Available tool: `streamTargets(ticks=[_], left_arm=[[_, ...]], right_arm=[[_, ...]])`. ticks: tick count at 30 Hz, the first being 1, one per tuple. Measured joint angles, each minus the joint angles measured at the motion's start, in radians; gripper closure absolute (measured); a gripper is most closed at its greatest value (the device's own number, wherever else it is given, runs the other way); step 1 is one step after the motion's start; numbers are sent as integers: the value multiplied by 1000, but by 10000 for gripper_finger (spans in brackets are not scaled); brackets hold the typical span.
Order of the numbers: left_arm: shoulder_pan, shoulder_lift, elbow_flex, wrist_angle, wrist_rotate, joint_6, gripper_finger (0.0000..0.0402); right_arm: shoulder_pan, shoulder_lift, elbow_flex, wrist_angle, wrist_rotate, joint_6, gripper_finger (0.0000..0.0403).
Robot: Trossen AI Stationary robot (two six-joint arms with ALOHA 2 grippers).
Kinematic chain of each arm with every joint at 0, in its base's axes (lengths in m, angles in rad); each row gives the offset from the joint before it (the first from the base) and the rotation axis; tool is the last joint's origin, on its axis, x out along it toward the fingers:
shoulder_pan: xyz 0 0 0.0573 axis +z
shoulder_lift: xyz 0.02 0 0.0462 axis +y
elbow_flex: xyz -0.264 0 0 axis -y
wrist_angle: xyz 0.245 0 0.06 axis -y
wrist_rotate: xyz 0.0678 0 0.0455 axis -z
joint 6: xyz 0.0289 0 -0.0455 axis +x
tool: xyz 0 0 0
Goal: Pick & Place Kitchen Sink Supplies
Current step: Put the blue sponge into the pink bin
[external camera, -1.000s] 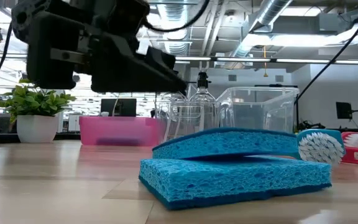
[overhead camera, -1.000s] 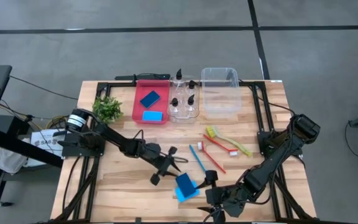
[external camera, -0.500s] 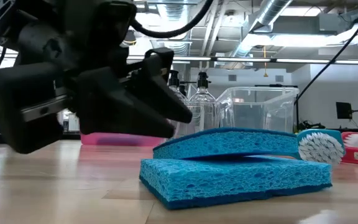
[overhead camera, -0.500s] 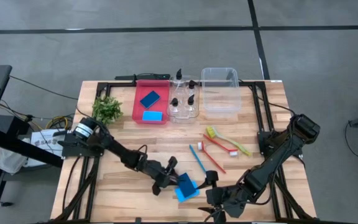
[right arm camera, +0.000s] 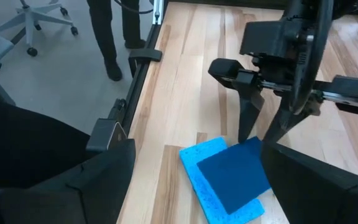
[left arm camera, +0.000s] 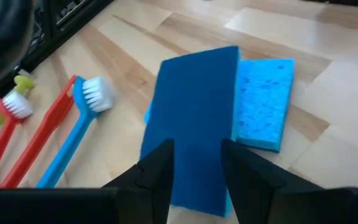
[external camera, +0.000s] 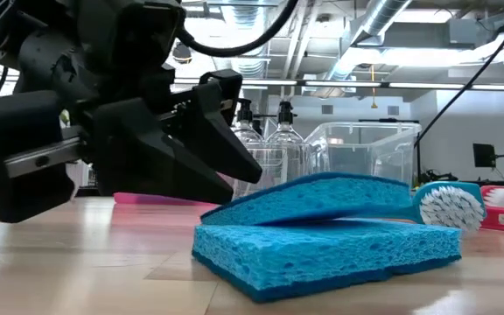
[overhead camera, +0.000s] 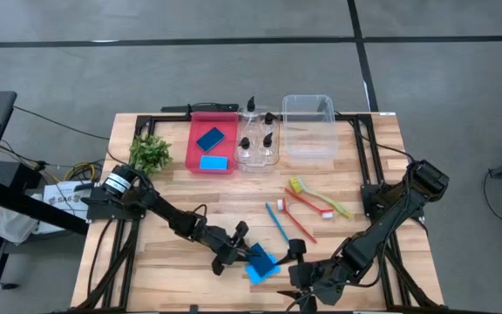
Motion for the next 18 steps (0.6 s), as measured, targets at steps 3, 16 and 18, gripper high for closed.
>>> streamTargets(ticks=[3, 16, 18], left_arm=[[2, 0, 0, 0, -4, 0, 270], [-5, -56, 0, -22, 49, -72, 271], [-5, -56, 0, -48, 79, -72, 271]], right_arm=[[0, 0, 0, 0, 0, 0, 65], [0, 0, 0, -1, 0, 0, 65], [0, 0, 0, -1, 0, 0, 65]])
